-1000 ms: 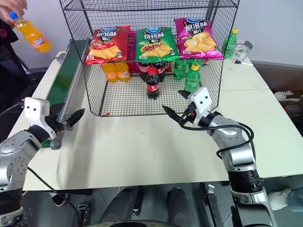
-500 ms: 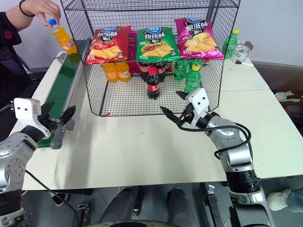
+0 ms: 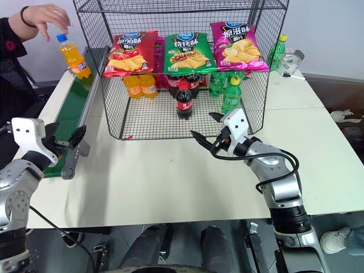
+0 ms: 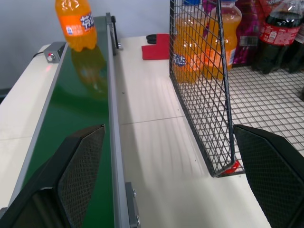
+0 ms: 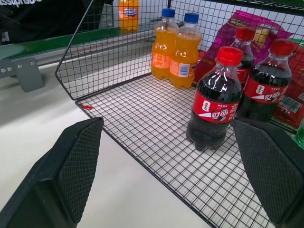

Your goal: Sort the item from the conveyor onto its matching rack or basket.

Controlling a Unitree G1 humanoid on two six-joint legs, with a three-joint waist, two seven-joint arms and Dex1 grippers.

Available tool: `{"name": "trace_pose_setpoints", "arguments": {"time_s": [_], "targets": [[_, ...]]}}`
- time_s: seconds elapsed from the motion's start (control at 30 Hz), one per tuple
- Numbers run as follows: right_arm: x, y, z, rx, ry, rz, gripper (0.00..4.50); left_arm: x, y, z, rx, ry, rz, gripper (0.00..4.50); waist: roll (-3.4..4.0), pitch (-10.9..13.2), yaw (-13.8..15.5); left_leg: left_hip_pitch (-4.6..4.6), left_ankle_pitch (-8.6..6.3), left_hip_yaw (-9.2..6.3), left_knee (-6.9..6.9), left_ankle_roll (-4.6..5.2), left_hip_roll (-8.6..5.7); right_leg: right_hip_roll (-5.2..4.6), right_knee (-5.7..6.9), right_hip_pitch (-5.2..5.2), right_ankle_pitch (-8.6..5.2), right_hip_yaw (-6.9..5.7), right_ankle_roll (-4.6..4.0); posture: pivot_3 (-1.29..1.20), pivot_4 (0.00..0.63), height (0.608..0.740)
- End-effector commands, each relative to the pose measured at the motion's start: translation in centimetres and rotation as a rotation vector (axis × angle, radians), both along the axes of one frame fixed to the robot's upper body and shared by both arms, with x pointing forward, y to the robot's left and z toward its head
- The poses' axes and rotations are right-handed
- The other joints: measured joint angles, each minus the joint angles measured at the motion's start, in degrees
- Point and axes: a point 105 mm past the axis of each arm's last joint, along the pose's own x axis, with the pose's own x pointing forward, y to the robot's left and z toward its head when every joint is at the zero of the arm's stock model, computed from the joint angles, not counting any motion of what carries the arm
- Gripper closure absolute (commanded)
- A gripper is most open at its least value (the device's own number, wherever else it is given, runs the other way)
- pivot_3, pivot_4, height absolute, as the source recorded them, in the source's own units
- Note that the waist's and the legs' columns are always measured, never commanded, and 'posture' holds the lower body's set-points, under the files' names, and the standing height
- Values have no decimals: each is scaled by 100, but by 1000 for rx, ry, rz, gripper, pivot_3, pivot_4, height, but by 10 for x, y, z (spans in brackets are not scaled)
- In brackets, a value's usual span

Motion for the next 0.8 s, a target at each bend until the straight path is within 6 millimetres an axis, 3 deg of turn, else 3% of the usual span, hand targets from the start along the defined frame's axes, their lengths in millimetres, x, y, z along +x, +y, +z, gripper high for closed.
{"name": "trace_pose_setpoints", "arguments": {"time_s": [0.03,0.37,0.6,0.8], "targets": [[-3,6,14,13,-59,27,0,-3,10,16,4,-72,48,9,0,0,0,0,0,0,0,0,0,0,0,0,0,0,0,0,150,740],[-2,7,15,16,-61,31,0,-10,28,9,-46,-84,171,9,0,0,1,0,0,0,0,0,0,0,0,0,1,0,2,0,150,740],[0,10,14,18,-58,40,0,-24,53,1,-49,-135,323,9,0,0,2,0,0,0,0,0,0,0,0,-1,1,-1,2,0,150,740],[0,12,14,21,-59,47,0,-26,58,-5,-29,-140,369,9,-1,0,14,1,0,-1,5,0,0,0,-1,-3,1,-2,2,0,150,740]]}}
